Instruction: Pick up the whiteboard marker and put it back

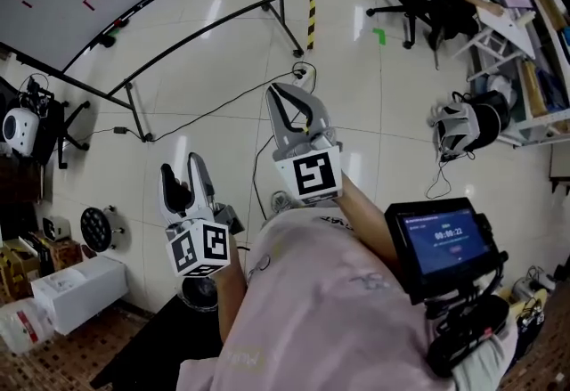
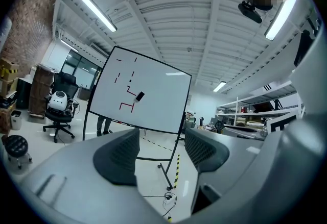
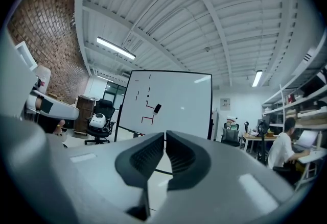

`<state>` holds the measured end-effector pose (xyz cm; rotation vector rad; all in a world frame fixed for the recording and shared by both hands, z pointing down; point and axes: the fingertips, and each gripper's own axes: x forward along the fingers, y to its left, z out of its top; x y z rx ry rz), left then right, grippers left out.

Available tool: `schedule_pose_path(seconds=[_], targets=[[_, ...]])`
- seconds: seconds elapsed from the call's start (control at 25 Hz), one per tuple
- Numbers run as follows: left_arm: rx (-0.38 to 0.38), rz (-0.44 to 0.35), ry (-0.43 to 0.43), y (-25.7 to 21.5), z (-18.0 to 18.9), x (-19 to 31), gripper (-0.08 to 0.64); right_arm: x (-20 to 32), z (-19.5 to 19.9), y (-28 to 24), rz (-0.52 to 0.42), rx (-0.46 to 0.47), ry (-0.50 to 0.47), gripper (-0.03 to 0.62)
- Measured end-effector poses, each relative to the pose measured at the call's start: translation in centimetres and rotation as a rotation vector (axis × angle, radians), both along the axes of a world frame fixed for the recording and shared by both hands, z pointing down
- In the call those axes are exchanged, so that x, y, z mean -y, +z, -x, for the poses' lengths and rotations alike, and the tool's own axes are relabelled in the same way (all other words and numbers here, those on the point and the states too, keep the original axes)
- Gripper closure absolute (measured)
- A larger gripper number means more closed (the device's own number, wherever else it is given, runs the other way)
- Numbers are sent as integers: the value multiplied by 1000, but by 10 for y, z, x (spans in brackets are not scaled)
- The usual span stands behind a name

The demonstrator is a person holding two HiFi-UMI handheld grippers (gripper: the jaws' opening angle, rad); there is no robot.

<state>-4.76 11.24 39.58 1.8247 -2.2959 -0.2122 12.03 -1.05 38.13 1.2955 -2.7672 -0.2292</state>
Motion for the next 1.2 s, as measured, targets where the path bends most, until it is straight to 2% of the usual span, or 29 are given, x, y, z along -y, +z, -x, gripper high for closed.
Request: schedule_pose_path(seconds=[0.44, 0.8, 1.2], targets=[[13, 3, 24, 1, -6, 5, 290, -1, -4, -1, 7, 33, -2, 589], [16, -18, 56, -5, -12, 10, 290, 0, -4, 1, 7, 33, 1, 589], [11, -18, 52, -5, -8, 8, 290, 0, 1, 4, 10, 9, -10, 589]])
